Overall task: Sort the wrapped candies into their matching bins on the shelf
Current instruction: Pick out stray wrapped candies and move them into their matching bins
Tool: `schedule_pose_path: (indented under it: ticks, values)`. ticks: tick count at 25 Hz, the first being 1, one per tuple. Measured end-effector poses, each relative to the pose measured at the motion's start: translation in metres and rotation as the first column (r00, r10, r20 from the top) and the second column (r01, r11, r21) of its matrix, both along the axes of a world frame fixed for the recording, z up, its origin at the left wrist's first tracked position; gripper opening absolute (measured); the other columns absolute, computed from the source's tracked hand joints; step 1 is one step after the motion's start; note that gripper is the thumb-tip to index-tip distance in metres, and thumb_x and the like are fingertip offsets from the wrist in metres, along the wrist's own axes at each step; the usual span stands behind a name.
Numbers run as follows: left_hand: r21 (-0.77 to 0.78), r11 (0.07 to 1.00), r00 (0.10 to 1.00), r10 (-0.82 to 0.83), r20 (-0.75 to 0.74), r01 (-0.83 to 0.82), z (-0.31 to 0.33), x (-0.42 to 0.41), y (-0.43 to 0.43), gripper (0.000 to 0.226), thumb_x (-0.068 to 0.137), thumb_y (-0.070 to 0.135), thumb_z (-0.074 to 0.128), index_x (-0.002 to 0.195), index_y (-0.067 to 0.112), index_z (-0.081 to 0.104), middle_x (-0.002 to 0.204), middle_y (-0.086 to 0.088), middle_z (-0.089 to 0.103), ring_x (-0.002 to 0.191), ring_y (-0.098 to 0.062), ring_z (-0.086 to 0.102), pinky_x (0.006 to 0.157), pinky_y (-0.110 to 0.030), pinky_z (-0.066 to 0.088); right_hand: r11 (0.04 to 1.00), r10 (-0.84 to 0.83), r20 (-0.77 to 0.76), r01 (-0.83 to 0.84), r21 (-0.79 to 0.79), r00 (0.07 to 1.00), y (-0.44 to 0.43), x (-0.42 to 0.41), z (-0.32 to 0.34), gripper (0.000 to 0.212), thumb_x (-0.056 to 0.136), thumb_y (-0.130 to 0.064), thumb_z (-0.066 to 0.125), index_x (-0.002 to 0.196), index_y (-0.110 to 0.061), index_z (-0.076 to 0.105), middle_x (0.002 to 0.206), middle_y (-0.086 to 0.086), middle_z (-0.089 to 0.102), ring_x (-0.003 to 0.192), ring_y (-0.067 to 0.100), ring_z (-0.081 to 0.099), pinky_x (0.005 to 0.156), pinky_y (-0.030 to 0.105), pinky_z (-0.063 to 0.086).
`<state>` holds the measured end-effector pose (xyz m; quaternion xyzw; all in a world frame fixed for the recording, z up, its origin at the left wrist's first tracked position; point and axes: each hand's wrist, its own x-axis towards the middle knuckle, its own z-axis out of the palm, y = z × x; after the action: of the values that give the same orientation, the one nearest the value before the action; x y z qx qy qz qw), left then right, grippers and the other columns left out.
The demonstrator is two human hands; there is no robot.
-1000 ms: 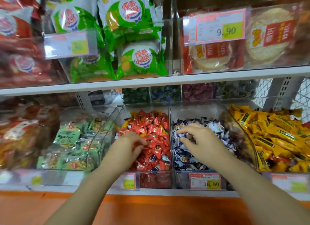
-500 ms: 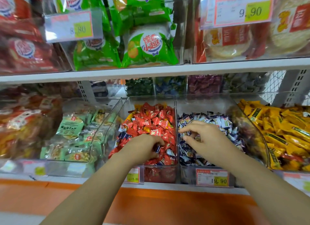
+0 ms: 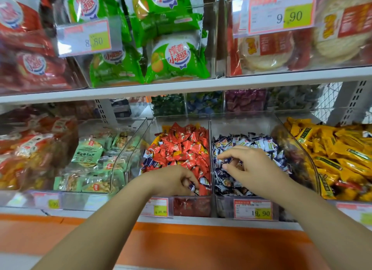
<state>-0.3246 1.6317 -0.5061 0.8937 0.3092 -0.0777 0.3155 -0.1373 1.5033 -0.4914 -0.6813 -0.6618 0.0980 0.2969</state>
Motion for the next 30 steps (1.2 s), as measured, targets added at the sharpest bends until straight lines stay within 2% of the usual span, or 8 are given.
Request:
schedule_pose_path:
  ticks: [4, 7, 12, 16, 20, 24, 26, 30]
  values:
    - [0.011, 0.999, 0.999, 0.032, -0.014, -0.032, -0.005, 0.009, -0.001, 0.027, 0.084, 0.023, 0.069, 0.110, 0.025, 0.061, 0.072, 0.007, 0.043, 0.061, -0.009, 0.038, 0.056, -0.020, 0.033, 0.994, 0.073, -0.068, -0.078, -0.080, 0.995, -0.001, -0.007, -0.005, 0.034, 0.091, -0.026, 0.055, 0.123, -0.038, 0.055, 0.091, -0.013, 0.056, 0.064, -0.004, 0.052, 0.060, 0.015, 0.041]
    - [0.010, 0.998, 0.998, 0.054, 0.026, -0.054, -0.011, 0.012, -0.001, 0.026, 0.083, 0.019, 0.068, 0.108, 0.021, 0.060, 0.071, 0.006, 0.037, 0.058, -0.009, 0.034, 0.052, -0.020, 0.031, 0.990, 0.098, -0.052, -0.103, -0.100, 0.994, 0.001, -0.008, -0.010, 0.038, 0.091, -0.030, 0.056, 0.127, -0.042, 0.051, 0.110, -0.010, 0.058, 0.090, 0.005, 0.057, 0.081, 0.028, 0.050]
    - [-0.008, 0.997, 0.993, 0.084, 0.087, -0.083, -0.012, 0.004, 0.001, 0.034, 0.082, 0.021, 0.069, 0.112, 0.030, 0.056, 0.080, -0.001, 0.046, 0.062, -0.012, 0.039, 0.057, -0.023, 0.035, 0.986, 0.105, -0.078, -0.114, -0.118, 0.991, 0.003, -0.005, -0.013, 0.040, 0.089, -0.034, 0.056, 0.126, -0.048, 0.048, 0.114, -0.012, 0.057, 0.089, 0.024, 0.063, 0.082, 0.037, 0.053]
    - [0.184, 0.979, 0.988, 0.066, 0.142, -0.092, -0.005, 0.000, 0.004, 0.028, 0.086, 0.027, 0.064, 0.113, 0.033, 0.059, 0.074, 0.012, 0.050, 0.055, -0.006, 0.042, 0.053, -0.020, 0.035, 0.987, 0.097, -0.076, -0.106, -0.117, 0.992, 0.003, -0.004, -0.014, 0.040, 0.089, -0.034, 0.057, 0.126, -0.047, 0.049, 0.112, -0.012, 0.057, 0.090, 0.019, 0.062, 0.083, 0.036, 0.053]
    - [0.400, 0.917, 0.999, -0.032, 0.039, 0.014, -0.007, 0.010, 0.004, 0.026, 0.086, 0.035, 0.061, 0.113, 0.034, 0.059, 0.107, 0.008, 0.063, 0.087, -0.014, 0.060, 0.077, -0.032, 0.051, 0.988, 0.095, -0.079, -0.104, -0.111, 0.992, 0.005, -0.004, -0.014, 0.039, 0.089, -0.033, 0.057, 0.125, -0.046, 0.050, 0.108, -0.011, 0.058, 0.090, 0.013, 0.060, 0.085, 0.035, 0.052]
    - [0.487, 0.864, 0.992, -0.104, -0.071, 0.126, -0.008, 0.021, 0.000, 0.040, 0.085, 0.027, 0.062, 0.123, 0.035, 0.053, 0.121, 0.004, 0.058, 0.099, -0.017, 0.057, 0.076, -0.032, 0.050, 0.989, 0.098, -0.073, -0.106, -0.104, 0.992, 0.004, -0.004, -0.013, 0.039, 0.089, -0.032, 0.057, 0.126, -0.043, 0.050, 0.110, -0.011, 0.059, 0.091, 0.003, 0.057, 0.086, 0.030, 0.050]
    - [0.521, 0.838, 0.986, -0.123, -0.113, 0.164, -0.008, 0.024, 0.000, 0.043, 0.085, 0.026, 0.063, 0.126, 0.035, 0.052, 0.126, 0.004, 0.054, 0.100, -0.017, 0.055, 0.073, -0.030, 0.046, 0.988, 0.104, -0.075, -0.111, -0.104, 0.992, 0.003, -0.003, -0.014, 0.039, 0.089, -0.033, 0.057, 0.126, -0.044, 0.050, 0.111, -0.012, 0.058, 0.088, 0.008, 0.061, 0.085, 0.032, 0.052]
    - [0.564, 0.807, 0.984, -0.127, -0.122, 0.175, -0.010, 0.031, 0.003, 0.032, 0.085, 0.026, 0.061, 0.117, 0.029, 0.059, 0.117, 0.001, 0.056, 0.092, -0.018, 0.055, 0.073, -0.033, 0.049, 0.989, 0.099, -0.075, -0.106, -0.101, 0.992, 0.004, -0.003, -0.013, 0.039, 0.089, -0.032, 0.058, 0.125, -0.045, 0.051, 0.109, -0.012, 0.059, 0.087, 0.008, 0.061, 0.085, 0.033, 0.052]
